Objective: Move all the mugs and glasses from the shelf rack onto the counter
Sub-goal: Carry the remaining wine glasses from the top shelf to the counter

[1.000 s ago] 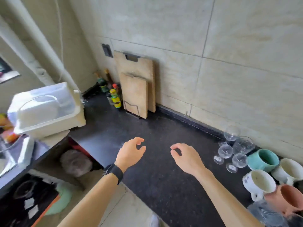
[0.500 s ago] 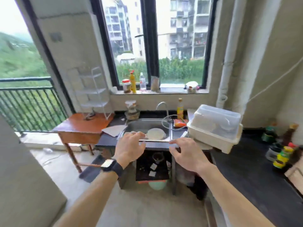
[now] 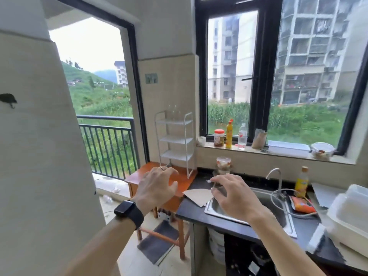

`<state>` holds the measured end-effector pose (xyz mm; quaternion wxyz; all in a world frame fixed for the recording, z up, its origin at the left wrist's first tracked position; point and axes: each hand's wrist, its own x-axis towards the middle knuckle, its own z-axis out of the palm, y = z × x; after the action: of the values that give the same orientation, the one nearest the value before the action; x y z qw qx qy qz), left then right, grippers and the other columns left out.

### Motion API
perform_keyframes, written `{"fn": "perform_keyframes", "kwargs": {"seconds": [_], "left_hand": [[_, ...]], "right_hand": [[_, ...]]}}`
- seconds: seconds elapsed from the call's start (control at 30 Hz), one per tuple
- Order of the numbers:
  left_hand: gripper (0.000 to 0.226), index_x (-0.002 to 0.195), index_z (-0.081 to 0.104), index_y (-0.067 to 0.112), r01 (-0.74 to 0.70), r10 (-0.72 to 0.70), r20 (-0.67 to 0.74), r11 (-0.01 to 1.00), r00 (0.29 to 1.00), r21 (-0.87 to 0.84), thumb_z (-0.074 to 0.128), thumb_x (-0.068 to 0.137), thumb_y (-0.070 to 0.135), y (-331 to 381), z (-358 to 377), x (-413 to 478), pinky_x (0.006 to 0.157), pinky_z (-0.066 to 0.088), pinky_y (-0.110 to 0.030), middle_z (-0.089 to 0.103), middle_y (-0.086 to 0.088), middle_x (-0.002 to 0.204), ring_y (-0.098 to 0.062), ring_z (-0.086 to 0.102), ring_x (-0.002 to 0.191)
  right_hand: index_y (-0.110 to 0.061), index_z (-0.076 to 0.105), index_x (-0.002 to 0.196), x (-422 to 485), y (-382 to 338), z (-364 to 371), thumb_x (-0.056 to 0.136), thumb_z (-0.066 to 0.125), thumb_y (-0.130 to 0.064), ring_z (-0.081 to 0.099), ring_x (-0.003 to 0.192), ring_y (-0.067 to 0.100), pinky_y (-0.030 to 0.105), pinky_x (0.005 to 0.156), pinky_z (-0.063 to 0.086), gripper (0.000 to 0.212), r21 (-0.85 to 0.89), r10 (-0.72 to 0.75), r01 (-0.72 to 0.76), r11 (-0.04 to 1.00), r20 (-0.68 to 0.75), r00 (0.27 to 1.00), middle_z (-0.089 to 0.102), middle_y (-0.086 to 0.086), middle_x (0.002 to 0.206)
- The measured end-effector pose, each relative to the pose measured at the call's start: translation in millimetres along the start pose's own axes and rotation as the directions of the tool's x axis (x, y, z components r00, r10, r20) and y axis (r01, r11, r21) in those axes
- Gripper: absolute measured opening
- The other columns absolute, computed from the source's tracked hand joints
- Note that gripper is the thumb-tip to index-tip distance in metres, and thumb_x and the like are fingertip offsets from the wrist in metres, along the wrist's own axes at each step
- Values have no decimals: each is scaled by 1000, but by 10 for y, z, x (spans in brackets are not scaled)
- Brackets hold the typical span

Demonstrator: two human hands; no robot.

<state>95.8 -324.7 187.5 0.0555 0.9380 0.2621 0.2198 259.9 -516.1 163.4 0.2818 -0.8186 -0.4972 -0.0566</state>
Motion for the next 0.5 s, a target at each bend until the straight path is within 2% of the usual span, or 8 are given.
{"fn": "perform_keyframes", "kwargs": {"seconds": [0.23,0.4,0.5], "left_hand": [[34,127,55,38,58,-58,-1,998,998,-1,52,94,43,-831,16,819,94,49,-43,64,2,119,-21,57,111],[35,126,58,36,68,-68,10,998,998,11,51,93,44,-1396,295,1658,86,50,-39,62,5,107,-20,59,102],[36,127,57,37,67,-68,11,997,998,39,51,92,41,-1738,461,2250,85,49,-39,63,4,114,-18,57,97]], "right_hand": [[-33,57,136,1117,-95,385,100,51,-44,42,139,14,34,114,35,38,-47,-39,38,998,-18,999,60,-11,140],[-34,58,134,2097,87,699,99,50,-46,43,137,15,31,102,36,37,-100,-69,65,993,-38,997,57,-12,144],[-33,57,137,2788,175,875,99,51,-46,44,137,15,34,106,39,41,-100,-101,95,990,-52,994,57,-10,145]]}}
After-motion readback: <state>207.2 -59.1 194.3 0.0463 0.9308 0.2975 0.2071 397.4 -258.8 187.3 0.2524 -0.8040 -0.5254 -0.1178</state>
